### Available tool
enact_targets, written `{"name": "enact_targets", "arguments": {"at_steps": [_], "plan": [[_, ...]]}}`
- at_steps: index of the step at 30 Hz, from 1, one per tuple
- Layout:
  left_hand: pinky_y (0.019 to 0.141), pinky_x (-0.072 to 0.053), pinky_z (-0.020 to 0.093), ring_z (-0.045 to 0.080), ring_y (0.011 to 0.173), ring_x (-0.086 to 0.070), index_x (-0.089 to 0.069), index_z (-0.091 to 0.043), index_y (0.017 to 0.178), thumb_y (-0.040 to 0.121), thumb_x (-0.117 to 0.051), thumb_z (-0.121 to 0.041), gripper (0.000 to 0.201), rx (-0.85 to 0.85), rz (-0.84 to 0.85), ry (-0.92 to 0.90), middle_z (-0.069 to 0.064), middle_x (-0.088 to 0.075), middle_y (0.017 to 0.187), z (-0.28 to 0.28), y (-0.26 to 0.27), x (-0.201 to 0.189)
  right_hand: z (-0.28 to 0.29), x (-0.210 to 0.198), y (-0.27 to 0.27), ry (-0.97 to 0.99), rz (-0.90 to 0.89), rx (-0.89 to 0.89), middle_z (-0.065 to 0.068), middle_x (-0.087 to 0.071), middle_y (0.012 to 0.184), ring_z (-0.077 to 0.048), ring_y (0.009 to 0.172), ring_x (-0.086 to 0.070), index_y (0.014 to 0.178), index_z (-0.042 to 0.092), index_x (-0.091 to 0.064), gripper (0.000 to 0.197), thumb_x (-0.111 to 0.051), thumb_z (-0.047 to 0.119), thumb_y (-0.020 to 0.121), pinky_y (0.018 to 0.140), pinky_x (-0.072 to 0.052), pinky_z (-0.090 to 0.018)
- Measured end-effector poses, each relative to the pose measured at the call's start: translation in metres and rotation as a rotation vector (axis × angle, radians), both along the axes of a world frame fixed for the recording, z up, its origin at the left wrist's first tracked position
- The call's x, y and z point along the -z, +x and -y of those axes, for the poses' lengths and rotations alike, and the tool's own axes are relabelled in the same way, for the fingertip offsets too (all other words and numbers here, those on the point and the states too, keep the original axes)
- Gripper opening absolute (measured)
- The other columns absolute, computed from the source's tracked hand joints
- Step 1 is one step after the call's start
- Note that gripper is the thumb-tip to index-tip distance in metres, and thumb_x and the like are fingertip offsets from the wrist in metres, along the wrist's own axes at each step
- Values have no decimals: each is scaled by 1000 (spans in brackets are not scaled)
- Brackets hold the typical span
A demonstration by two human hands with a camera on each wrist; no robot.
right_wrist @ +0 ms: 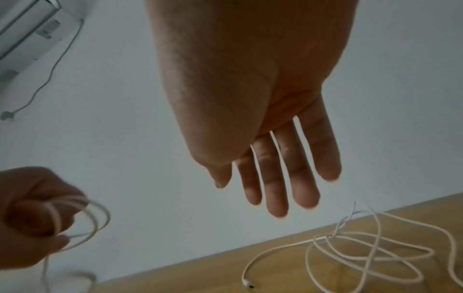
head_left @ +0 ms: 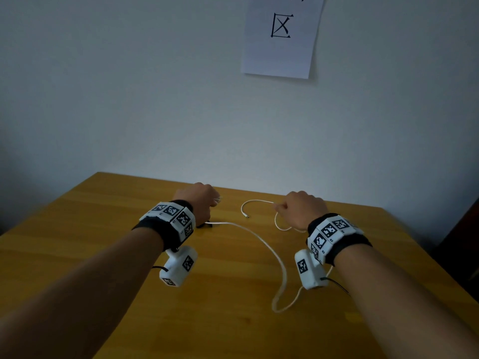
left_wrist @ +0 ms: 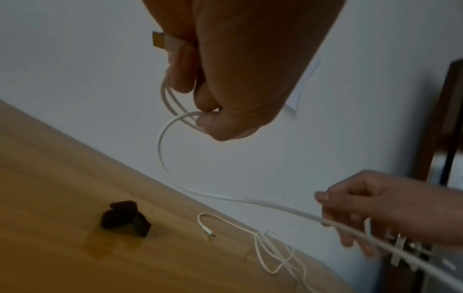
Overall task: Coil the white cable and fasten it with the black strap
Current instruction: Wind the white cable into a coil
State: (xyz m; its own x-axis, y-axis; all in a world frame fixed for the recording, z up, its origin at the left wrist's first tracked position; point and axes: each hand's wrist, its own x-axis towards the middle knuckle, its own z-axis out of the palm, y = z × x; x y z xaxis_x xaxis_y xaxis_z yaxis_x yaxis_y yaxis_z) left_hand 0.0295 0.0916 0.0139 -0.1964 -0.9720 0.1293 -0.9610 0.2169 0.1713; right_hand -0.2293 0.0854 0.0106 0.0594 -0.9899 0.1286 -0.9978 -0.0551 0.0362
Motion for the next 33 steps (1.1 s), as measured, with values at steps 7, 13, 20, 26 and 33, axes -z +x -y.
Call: {"name": "enact_targets", "arguments": {"at_steps": [7, 13, 20, 26, 33], "plan": [[50, -25, 28, 16, 51, -28, -29, -19, 56, 84, -57, -7, 42, 61, -235, 198, -3, -31, 56, 12, -1, 11, -4, -5, 5, 116, 503, -32, -8, -79, 84, -26, 72, -74, 88, 5, -74, 43, -52, 40, 100, 80, -63, -43], [44, -29, 23, 16, 38, -30, -36, -18, 55, 88, -65, -42, 50, 17, -698, 316, -2, -30, 46, 13, -15, 14, -20, -5, 54, 292, 372, -271, 1, -56, 149, -20, 134, -54, 146, 24, -55, 58, -67, 46, 94, 107, -45, -36], [46, -15, 26, 14, 40, -15, -22, -25, 57, 95, -57, -31, 52, 47, -1625, 667, -4, -11, 54, 6, -19, -4, -18, 14, 69, 285, 437, -328, -11, -74, 113, -29, 106, -67, 113, 5, -67, 46, -39, 41, 108, 91, -50, -40], [53, -33, 30, 21, 46, -44, -30, -21, 66, 92, -43, -23, 30, 163, -1939, 659, 4, -53, 65, -1, -24, -16, -17, 25, 66, 263, 571, -313, -7, -74, 94, -22, 80, -68, 113, 11, -51, 25, -41, 35, 109, 76, -53, -36], [82, -58, 34, 36, 105, -68, -46, 13, 112, 84, -46, -20, 43, 218, -1583, 529, 25, -66, 122, -9, -50, -16, -21, 24, 78, 394, 551, -333, -5, -72, 87, -18, 57, -61, 121, 17, -45, 17, -46, 23, 105, 61, -52, -31]]}}
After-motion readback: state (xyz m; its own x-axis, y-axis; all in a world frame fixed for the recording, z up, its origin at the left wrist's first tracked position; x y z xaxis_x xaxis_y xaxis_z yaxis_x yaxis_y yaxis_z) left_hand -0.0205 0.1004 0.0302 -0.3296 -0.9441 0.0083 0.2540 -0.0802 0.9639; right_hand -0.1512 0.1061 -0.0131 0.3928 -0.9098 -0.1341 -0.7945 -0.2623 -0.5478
